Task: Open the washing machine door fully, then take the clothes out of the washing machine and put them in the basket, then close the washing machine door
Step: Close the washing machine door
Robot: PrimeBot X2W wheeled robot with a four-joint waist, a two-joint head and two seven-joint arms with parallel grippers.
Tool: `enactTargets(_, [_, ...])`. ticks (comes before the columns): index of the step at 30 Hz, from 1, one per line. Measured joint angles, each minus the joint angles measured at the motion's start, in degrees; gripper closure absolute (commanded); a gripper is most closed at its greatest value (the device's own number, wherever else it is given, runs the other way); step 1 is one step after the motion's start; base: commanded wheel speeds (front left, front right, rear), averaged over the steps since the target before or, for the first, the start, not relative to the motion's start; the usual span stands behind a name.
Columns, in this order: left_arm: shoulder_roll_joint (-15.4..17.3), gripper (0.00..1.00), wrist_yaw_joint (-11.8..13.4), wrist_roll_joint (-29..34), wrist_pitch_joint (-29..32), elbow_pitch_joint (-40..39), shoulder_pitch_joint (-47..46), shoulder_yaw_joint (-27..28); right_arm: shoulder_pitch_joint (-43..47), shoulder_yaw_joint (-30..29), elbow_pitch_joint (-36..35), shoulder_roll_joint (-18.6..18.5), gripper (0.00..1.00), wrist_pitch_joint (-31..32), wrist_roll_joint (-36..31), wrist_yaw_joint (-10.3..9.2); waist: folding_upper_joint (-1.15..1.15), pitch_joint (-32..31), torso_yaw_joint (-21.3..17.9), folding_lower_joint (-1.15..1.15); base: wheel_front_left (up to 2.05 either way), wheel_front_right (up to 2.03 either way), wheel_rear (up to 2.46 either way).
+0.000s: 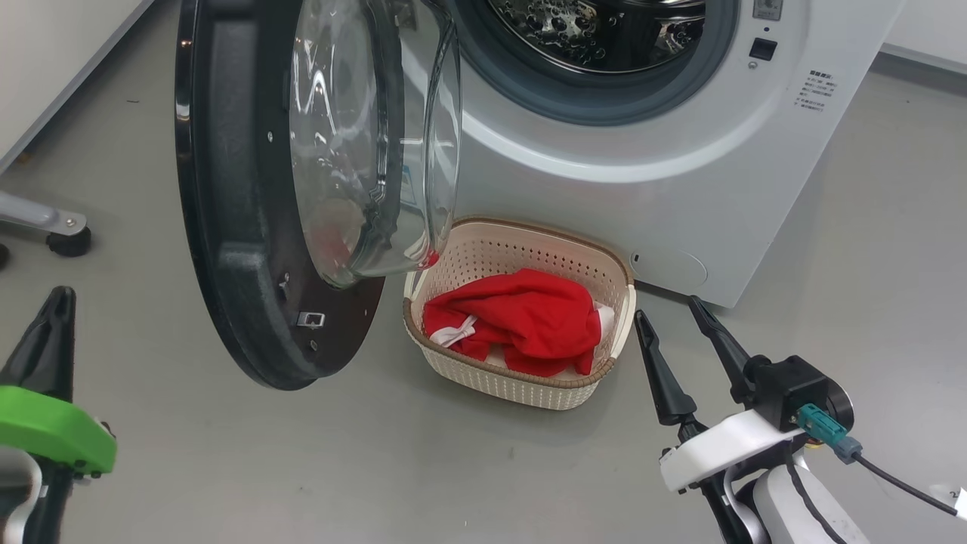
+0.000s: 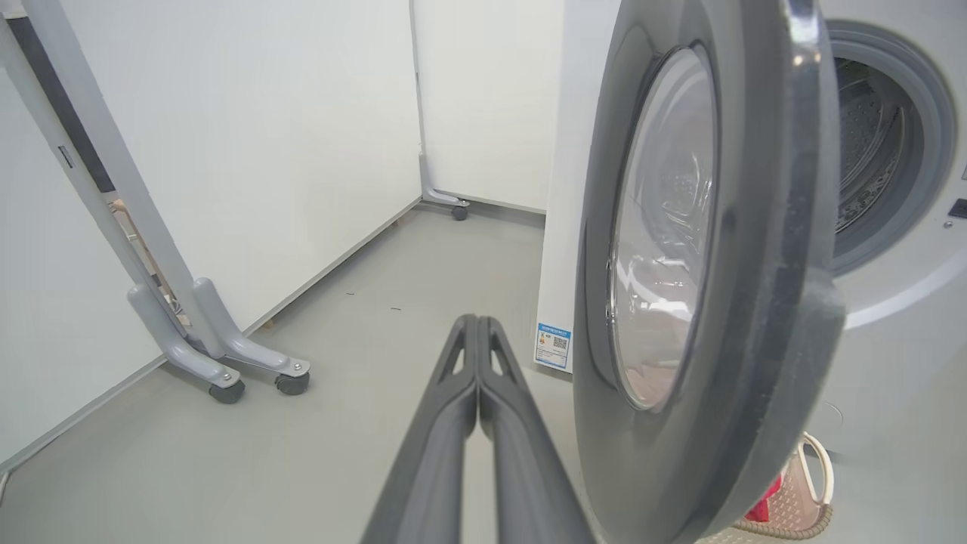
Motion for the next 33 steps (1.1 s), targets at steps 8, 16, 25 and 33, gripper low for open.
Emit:
enactTargets(8, [-2.48,1.0,0.0,1.41,-8.86,2.85,2.78,-0.92,0.57,-0.53,-0.27,0.07,0.0,0.0,-0.01,0.0,0.0,-0.24,-0.11,0.0,0.0,0.0,0.0])
enactTargets(16, [-3.0,0.0,-0.02,3.16,-16.04,4.88,5.23,-3.86,0.61,-0.65,-0.55,0.2,0.0,0.0,-0.01,0.0,0.0,-0.37,-0.25,0.0,0.0,0.0,0.0])
enactTargets(25, [-3.85,0.0,-0.12,3.69,-20.58,7.54,5.33,-3.78,0.73,-0.66,-0.65,0.41,0.0,0.0,-0.02,0.0,0.0,-0.37,-0.29,0.0,0.0,0.0,0.0])
enactTargets(33, [-3.77,0.0,-0.12,4.59,-22.71,9.28,5.33,-4.53,0.83,-0.66,-0.65,0.45,0.0,0.0,-0.03,0.0,0.0,-0.61,-0.53,0.0,0.0,0.0,0.0])
